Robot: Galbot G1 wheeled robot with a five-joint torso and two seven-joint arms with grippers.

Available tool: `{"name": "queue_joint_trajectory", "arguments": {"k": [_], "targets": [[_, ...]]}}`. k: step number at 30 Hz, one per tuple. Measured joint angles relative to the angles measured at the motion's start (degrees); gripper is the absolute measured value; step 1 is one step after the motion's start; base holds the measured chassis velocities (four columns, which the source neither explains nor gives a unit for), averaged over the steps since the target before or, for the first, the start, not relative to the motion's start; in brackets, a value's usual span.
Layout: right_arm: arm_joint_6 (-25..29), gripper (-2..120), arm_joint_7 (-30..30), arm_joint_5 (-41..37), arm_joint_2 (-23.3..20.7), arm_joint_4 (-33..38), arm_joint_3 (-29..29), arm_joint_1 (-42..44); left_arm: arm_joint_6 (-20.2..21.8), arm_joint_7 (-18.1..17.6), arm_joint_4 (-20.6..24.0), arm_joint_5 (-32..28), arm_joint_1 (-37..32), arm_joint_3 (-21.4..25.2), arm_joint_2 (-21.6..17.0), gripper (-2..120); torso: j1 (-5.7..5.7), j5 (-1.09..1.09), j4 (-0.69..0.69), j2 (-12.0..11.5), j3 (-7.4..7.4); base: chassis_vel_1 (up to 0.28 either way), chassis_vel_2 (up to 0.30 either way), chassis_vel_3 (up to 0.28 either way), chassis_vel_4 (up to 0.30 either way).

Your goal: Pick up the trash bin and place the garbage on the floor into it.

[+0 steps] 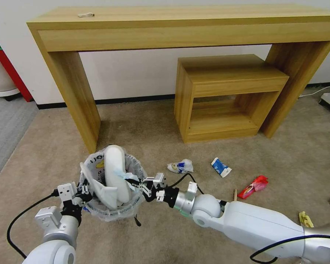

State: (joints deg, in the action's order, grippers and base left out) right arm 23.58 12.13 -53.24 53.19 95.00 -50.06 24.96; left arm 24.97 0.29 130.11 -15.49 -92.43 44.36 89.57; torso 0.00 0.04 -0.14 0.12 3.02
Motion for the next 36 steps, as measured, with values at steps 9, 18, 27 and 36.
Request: {"name": "queue_joint_trajectory", "arguments": {"k": [9, 18, 27, 36], "targets": [[-0.37, 0, -1.34, 1.12, 1.51, -1.93, -0.91, -0.17, 0.00, 0.03, 0.05, -0.01, -0.05, -0.01, 0.03, 3, 0.00, 0.00, 0.00, 0.00, 0.00, 0.000, 0.000, 0.000, 0.000], [-4.17, 25, -8.49, 6.41, 2.85, -3.73, -0.37, -0.12, -0.02, 0.35, 0.05, 0.92, -0.14, -0.99, 0.69, 3, 0.00, 0.00, 0.00, 0.00, 0.00, 0.000, 0.000, 0.000, 0.000], [-4.44, 58, -9.83, 5.59, 1.13, 1.59, 5.45, 3.28, -0.31, 0.61, -0.64, 1.22, -0.35, -0.89, 0.61, 3, 0.00, 0.00, 0.00, 0.00, -0.01, 0.000, 0.000, 0.000, 0.000], [-4.35, 89, -9.28, 5.14, -0.38, 5.17, 8.31, 4.67, -0.48, 0.62, -0.92, 2.18, -0.35, -1.48, 1.38, 3, 0.00, 0.00, 0.00, 0.00, -0.01, 0.000, 0.000, 0.000, 0.000]]}}
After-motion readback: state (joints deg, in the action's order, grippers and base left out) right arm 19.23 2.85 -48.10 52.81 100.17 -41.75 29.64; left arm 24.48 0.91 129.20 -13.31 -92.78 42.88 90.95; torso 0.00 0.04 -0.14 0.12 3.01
